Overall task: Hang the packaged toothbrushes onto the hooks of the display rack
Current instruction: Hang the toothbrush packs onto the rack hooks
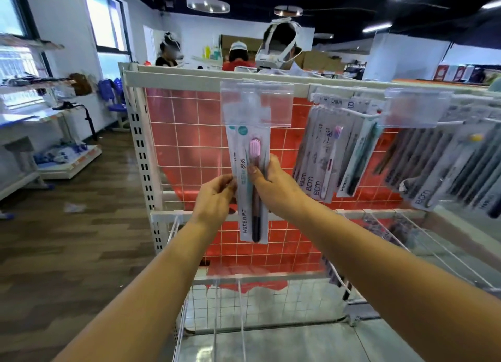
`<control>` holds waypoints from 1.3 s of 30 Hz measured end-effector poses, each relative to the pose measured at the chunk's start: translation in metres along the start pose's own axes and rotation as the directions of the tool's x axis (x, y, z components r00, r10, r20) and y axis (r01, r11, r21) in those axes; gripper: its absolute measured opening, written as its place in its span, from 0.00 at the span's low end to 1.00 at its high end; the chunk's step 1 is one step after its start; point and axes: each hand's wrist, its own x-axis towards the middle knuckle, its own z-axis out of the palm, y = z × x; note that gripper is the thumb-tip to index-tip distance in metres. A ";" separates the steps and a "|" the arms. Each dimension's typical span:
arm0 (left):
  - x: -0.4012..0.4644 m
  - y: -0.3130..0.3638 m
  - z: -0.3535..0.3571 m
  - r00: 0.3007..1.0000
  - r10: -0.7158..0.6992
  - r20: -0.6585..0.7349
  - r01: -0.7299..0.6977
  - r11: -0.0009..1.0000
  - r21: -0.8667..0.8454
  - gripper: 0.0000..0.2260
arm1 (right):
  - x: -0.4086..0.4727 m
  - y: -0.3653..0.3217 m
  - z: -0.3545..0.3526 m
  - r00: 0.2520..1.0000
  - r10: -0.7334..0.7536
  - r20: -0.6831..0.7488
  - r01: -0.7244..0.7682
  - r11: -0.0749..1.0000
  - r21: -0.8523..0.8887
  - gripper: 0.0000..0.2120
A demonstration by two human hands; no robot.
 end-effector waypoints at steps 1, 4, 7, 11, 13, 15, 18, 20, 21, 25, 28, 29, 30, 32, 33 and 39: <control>0.001 0.001 -0.001 1.000 -0.001 0.015 0.001 1.000 0.016 0.11 | 0.001 -0.001 0.000 1.000 0.011 0.011 -0.011 1.000 -0.009 0.14; 0.004 0.005 -0.002 0.999 -0.015 0.046 0.011 0.998 0.066 0.13 | 0.005 -0.006 -0.003 0.999 0.042 0.022 -0.041 0.998 -0.046 0.15; 0.007 0.005 -0.004 0.997 -0.030 0.069 0.024 0.996 0.092 0.13 | 0.007 -0.007 -0.004 0.997 0.070 0.026 -0.068 0.996 -0.059 0.17; 0.008 0.003 -0.004 0.996 -0.031 0.084 0.024 0.996 0.084 0.10 | 0.006 -0.005 -0.004 0.997 0.072 0.030 -0.070 0.996 -0.053 0.19; 0.009 0.004 -0.004 0.997 -0.020 0.077 0.015 0.998 0.067 0.10 | 0.005 -0.003 -0.004 0.997 0.076 0.023 -0.074 0.995 -0.062 0.20; 0.011 0.004 -0.006 0.999 -0.002 0.054 -0.001 0.999 0.054 0.08 | 0.003 -0.001 -0.004 0.998 0.063 0.006 -0.063 0.994 -0.088 0.21; 0.014 0.002 -0.009 0.998 0.062 0.017 -0.063 0.994 0.085 0.07 | -0.001 0.002 -0.005 1.000 0.010 -0.025 -0.014 0.988 -0.152 0.25; 0.015 0.002 -0.011 0.995 0.101 0.007 -0.101 0.987 0.128 0.12 | -0.004 0.003 -0.006 0.998 -0.034 -0.059 0.021 0.978 -0.207 0.26; 0.016 0.002 -0.011 0.993 0.120 -0.005 -0.118 0.983 0.137 0.14 | -0.005 0.004 -0.007 0.996 -0.054 -0.076 0.035 0.973 -0.227 0.26; 0.018 0.007 -0.014 0.961 0.271 -0.059 -0.252 0.943 0.218 0.16 | -0.002 0.008 -0.007 0.985 -0.114 -0.130 0.073 0.955 -0.287 0.32; 0.016 0.016 -0.012 0.923 0.380 -0.056 -0.352 0.897 0.269 0.18 | 0.002 0.009 -0.010 0.972 -0.153 -0.177 0.110 0.967 -0.230 0.35; 0.016 0.020 -0.011 0.912 0.406 -0.056 -0.375 0.882 0.286 0.19 | 0.003 0.009 -0.011 0.964 -0.178 -0.196 0.135 0.968 -0.214 0.35; 0.016 0.023 -0.010 0.901 0.430 -0.061 -0.394 0.867 0.305 0.20 | 0.005 0.009 -0.012 0.953 -0.212 -0.215 0.166 0.963 -0.214 0.35; 0.019 0.030 -0.009 0.883 0.462 -0.083 -0.413 0.847 0.334 0.20 | 0.010 0.007 -0.013 0.929 -0.291 -0.230 0.241 0.944 -0.224 0.33; 0.019 0.034 -0.008 0.875 0.473 -0.104 -0.418 0.846 0.330 0.20 | 0.012 0.006 -0.014 0.918 -0.328 -0.223 0.282 0.935 -0.214 0.32; 0.023 0.048 -0.003 0.850 0.519 -0.094 -0.473 0.829 0.297 0.22 | 0.025 0.000 -0.022 0.853 -0.486 -0.189 0.454 0.871 -0.188 0.34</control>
